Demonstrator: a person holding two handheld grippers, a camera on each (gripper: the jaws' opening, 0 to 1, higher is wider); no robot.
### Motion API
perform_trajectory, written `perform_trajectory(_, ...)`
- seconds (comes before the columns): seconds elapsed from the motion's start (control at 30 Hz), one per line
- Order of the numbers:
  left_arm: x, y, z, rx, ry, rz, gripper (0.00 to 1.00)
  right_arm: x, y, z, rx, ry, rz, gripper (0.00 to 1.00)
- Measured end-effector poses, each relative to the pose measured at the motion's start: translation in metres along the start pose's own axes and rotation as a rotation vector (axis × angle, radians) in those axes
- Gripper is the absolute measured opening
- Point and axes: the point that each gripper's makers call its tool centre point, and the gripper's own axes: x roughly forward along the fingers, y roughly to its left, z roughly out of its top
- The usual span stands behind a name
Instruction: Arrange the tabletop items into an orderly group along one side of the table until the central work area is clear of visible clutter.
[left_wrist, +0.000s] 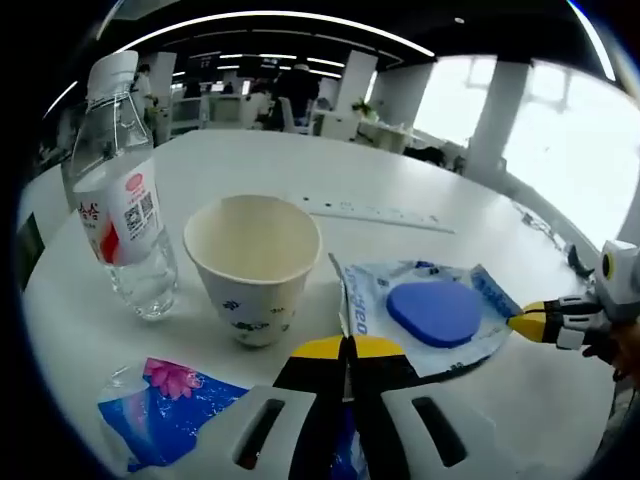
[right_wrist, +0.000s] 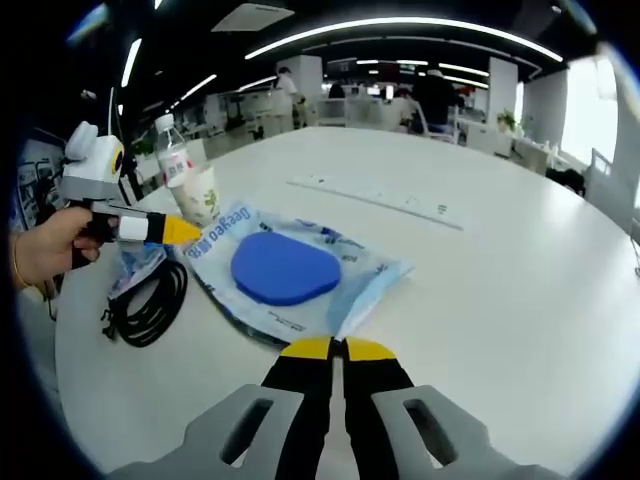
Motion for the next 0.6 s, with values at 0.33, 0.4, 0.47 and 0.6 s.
perform_trajectory(0.33, -0.007, -0.001, 0.003, 0.076, -0.014, 0.011, 0.08, -0.005, -0.01, -0.002, 0.048, 0.003, -0.056, 0.18)
perform_trajectory(0.4, -0.009, -0.003, 0.005, 0.092, -0.023, 0.009, 0.15, -0.009, -0.011, -0.001, 0.058, 0.002, -0.067, 0.27)
perform_trajectory(0.47, -0.012, -0.004, 0.008, 0.111, -0.028, 0.01, 0.2, -0.011, -0.011, -0.001, 0.065, 0.003, -0.072, 0.33)
perform_trajectory(0.6, -0.019, -0.005, 0.015, 0.111, -0.048, -0.001, 0.3, -0.017, -0.009, 0.001, 0.081, 0.001, -0.076, 0.43)
